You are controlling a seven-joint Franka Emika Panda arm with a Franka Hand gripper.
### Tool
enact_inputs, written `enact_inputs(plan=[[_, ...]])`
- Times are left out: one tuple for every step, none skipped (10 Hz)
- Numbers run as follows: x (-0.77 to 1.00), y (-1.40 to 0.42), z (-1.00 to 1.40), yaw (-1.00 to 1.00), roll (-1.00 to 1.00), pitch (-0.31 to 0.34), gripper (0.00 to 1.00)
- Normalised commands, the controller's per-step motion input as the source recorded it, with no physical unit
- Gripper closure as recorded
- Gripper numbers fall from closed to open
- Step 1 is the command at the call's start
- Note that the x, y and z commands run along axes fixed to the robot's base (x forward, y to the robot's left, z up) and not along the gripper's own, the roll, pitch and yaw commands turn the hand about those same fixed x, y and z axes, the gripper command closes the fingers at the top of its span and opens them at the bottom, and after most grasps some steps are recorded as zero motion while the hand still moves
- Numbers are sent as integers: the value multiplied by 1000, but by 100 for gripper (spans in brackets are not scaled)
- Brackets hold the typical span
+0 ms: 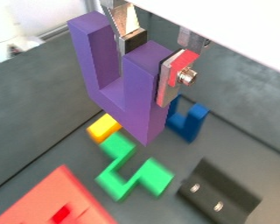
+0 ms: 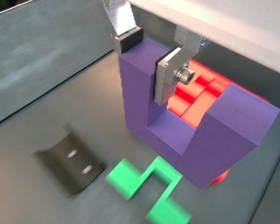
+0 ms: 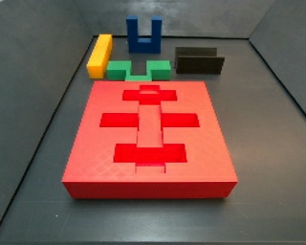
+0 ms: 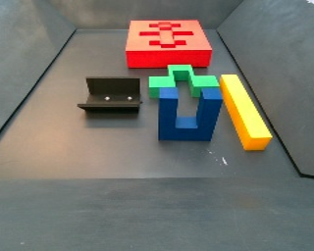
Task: Pick up the purple object. Move up. Move to above the board. Insert the purple object.
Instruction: Move to above the board.
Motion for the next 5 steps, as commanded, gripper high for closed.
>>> enact_inputs(plan=[[-181,-1400,198,13,16,37,100],[-180,-1400,203,16,5,39,100],[-162,-1400,217,12,4,49,100],[-144,-1400,241,10,9,68,100],[-55,-757,145,11,15,89,100]])
